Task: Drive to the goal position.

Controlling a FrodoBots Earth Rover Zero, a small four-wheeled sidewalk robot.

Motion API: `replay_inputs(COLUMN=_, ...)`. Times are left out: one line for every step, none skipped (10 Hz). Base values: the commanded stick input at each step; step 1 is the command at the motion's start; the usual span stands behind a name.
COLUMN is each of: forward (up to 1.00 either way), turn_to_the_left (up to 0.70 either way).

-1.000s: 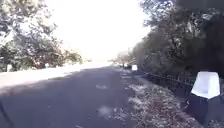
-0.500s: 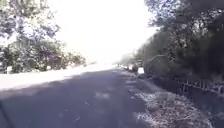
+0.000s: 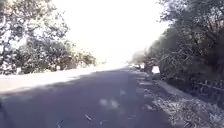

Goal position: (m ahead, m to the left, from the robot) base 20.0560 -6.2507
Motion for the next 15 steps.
replay_inputs(forward=1.0, turn_to_the_left=0.12)
replay_inputs(forward=1.0, turn_to_the_left=0.01)
replay_inputs(forward=1.0, turn_to_the_left=0.0)
replay_inputs(forward=1.0, turn_to_the_left=0.0)
replay_inputs(forward=1.0, turn_to_the_left=0.0)
replay_inputs(forward=1.0, turn_to_the_left=0.0)
replay_inputs(forward=1.0, turn_to_the_left=0.0)
replay_inputs(forward=1.0, turn_to_the_left=-0.1)
replay_inputs(forward=1.0, turn_to_the_left=-0.22)
replay_inputs(forward=1.0, turn_to_the_left=-0.27)
replay_inputs(forward=1.0, turn_to_the_left=-0.27)
replay_inputs(forward=1.0, turn_to_the_left=-0.27)
replay_inputs(forward=1.0, turn_to_the_left=-0.27)
replay_inputs(forward=1.0, turn_to_the_left=-0.27)
replay_inputs(forward=1.0, turn_to_the_left=0.0)
